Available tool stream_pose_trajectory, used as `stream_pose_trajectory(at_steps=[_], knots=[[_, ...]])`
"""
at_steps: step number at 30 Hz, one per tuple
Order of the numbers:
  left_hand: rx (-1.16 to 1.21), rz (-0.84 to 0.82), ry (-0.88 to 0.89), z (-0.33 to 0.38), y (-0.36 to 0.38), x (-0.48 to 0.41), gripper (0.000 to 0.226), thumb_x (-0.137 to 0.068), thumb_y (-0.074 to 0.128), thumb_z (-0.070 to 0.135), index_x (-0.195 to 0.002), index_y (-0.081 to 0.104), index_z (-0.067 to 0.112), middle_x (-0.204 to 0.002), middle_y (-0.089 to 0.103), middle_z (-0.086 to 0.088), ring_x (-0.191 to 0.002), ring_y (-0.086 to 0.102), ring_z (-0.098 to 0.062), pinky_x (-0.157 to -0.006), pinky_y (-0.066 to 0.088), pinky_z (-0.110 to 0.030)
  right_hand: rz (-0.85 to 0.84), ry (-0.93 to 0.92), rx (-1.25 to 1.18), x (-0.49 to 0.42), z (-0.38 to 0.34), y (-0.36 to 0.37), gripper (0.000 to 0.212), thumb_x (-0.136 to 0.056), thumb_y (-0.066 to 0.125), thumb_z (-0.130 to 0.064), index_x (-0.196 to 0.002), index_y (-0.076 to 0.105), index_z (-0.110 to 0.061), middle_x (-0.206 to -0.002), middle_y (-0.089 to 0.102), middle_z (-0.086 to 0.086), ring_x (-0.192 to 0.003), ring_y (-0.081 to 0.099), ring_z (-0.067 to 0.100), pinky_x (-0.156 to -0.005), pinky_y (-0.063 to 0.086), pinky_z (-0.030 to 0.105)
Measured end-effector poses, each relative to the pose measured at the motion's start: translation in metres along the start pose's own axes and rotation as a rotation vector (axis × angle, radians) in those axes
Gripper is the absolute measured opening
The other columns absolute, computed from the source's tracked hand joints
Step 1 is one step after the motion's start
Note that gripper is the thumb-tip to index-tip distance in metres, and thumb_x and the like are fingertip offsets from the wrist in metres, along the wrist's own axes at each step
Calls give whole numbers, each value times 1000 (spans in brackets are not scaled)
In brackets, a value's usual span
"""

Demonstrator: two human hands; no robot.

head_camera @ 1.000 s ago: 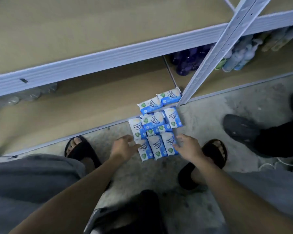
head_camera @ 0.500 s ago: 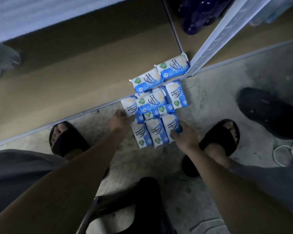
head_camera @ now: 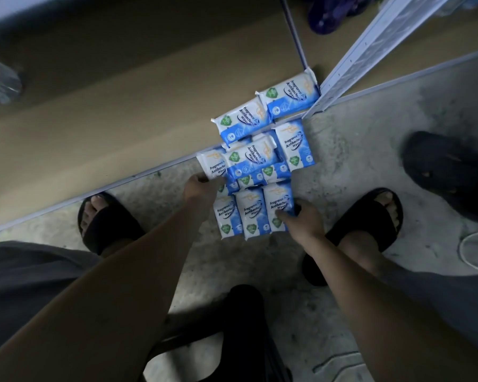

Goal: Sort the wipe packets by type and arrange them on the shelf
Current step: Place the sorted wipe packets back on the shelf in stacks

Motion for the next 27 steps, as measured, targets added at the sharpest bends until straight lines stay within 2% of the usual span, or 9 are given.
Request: stream_pose_trajectory(at_steps=[2,4,6,9,15,20,24,27], knots=[[24,-6,-18,-1,-3,-1,31,-74,86,26,-96,66,16,-98,72,-3,-89,69,-23,-75,59,-39,0,13,3,-1,0,2,25,-83,77,-34,-101,64,-23,-106,72,1,-95,67,21,-84,57,42],[46,0,-37,-1,-4,-1,30,-73,86,26,-91,64,18,-99,73,-5,-90,70,-26,-79,61,-44,1,27,8,-1,-1,3,36,-83,77,-37,-109,59,-21,-106,69,0,-98,66,22,-87,55,45],[55,-12,-52,-1,-4,1,32,-73,86,27,-95,67,14,-96,73,-6,-85,70,-25,-70,61,-40,4,37,-6,0,0,4,41,-83,78,-35,-111,54,-18,-100,65,-1,-93,65,21,-80,55,39],[96,-36,-63,3,-2,7,19,-81,80,20,-95,70,11,-86,71,-4,-70,68,-19,-54,52,-26,1,62,-55,4,0,5,40,-83,79,-30,-107,51,-15,-95,63,-3,-78,61,12,-60,47,26],[53,-25,-15,5,-11,20,15,-85,76,20,-76,66,13,-79,67,-1,-63,62,-15,-51,47,-24,70,47,-100,20,-2,-2,38,-82,78,-29,-106,53,-13,-89,64,-6,-72,60,5,-56,44,21],[-34,-13,65,4,-36,36,16,-87,73,17,-91,71,2,-67,61,-2,-54,53,-13,-35,36,-17,136,21,-103,43,-4,-23,39,-84,78,-27,-111,56,-10,-91,64,-4,-68,55,3,-52,39,15],[-109,-47,121,3,-55,60,29,-84,77,25,-103,68,4,-89,70,-9,-59,58,-12,-39,38,-19,179,1,-110,79,-14,-39,34,-84,78,-29,-104,56,-14,-90,62,-4,-72,56,9,-57,40,19],[-115,-134,211,11,-65,78,46,-78,82,25,-113,64,1,-102,74,-13,-69,66,-13,-45,44,-21,201,-74,-127,106,-27,-50,30,-85,77,-29,-100,54,-18,-90,65,-2,-69,57,3,-49,36,8]])
Point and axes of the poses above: each hand's wrist, its own x-axis away from the middle knuckle, its own y-axis out of the palm, z = x × y, the point moved 3 cm from there along -x, towards the middle knuckle
